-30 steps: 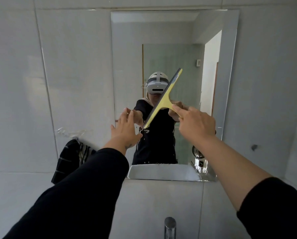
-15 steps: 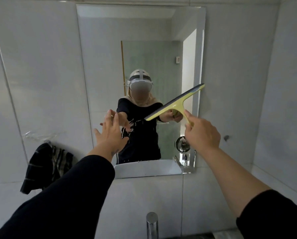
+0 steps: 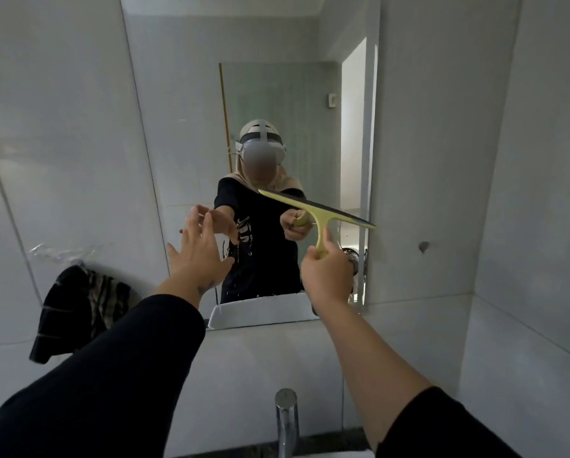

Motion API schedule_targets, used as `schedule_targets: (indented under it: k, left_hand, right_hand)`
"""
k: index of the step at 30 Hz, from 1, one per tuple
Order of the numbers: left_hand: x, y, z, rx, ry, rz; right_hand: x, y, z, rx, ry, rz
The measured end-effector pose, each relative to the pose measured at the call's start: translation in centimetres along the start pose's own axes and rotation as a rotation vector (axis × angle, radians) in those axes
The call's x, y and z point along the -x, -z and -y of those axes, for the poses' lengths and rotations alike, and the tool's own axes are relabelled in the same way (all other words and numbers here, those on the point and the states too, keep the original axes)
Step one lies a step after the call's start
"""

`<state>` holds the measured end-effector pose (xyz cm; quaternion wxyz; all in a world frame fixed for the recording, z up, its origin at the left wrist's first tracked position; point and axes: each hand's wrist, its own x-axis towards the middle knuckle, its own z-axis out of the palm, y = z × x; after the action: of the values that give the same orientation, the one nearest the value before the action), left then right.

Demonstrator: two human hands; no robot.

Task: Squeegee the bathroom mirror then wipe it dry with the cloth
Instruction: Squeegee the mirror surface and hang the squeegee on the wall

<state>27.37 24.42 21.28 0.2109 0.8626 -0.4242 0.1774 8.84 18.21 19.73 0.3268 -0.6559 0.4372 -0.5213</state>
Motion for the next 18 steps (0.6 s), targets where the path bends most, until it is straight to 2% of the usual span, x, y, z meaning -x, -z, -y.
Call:
schedule_targets:
  k: [8, 12, 16, 18]
  left_hand:
    - [0.8, 0.7, 2.5, 0.002, 0.04, 0.015]
    - [1.4, 0.6, 3.8, 0.013, 0.047, 0.003]
    - [1.8, -0.1, 5.0, 0.054, 0.045, -0.008]
    - [2.0, -0.5, 5.4, 0.059, 0.052, -0.012]
  right_hand:
    - [2.9, -5.0, 0.8, -0.026, 0.051, 0.044]
    - [5.0, -8.1, 1.1, 0.076, 0.182, 0.1]
    - [5.8, -9.3, 0.8, 0.151, 0.231, 0.097]
    - [6.1, -9.4, 0.5, 0.265, 0.31, 0.148]
